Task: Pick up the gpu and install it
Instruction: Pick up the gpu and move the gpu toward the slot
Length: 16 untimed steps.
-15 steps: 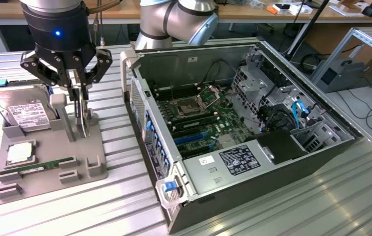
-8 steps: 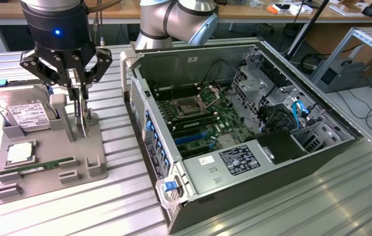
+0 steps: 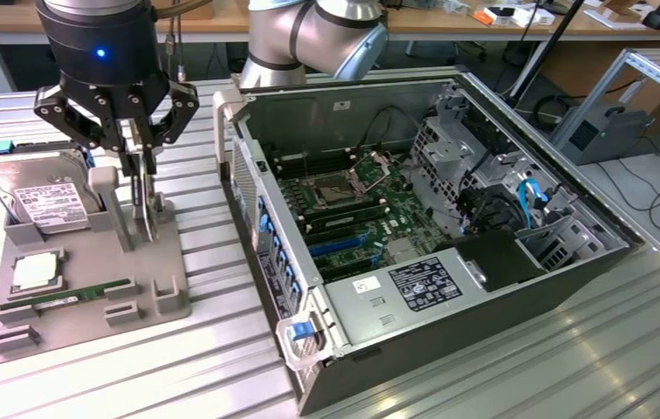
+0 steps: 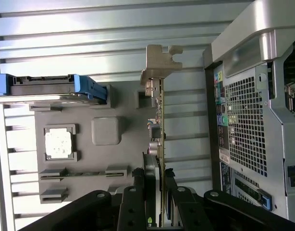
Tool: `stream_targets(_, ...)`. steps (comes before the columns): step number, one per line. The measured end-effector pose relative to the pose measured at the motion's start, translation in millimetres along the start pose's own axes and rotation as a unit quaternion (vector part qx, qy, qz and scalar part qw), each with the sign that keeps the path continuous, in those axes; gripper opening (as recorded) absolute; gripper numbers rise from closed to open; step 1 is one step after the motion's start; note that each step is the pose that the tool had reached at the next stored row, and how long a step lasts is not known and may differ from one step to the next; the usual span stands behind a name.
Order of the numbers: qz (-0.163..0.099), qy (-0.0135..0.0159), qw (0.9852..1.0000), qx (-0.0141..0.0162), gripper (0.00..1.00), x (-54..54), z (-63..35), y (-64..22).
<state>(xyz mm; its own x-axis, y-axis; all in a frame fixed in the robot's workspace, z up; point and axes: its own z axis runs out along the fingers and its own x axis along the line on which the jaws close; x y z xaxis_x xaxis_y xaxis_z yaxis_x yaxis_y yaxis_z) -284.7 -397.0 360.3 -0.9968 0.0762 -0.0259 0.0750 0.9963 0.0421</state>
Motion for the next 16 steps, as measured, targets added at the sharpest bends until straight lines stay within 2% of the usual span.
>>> stream_targets(16,0.0,0.0,1.0,0.0,0.27,-0.1,-4.2,0.2)
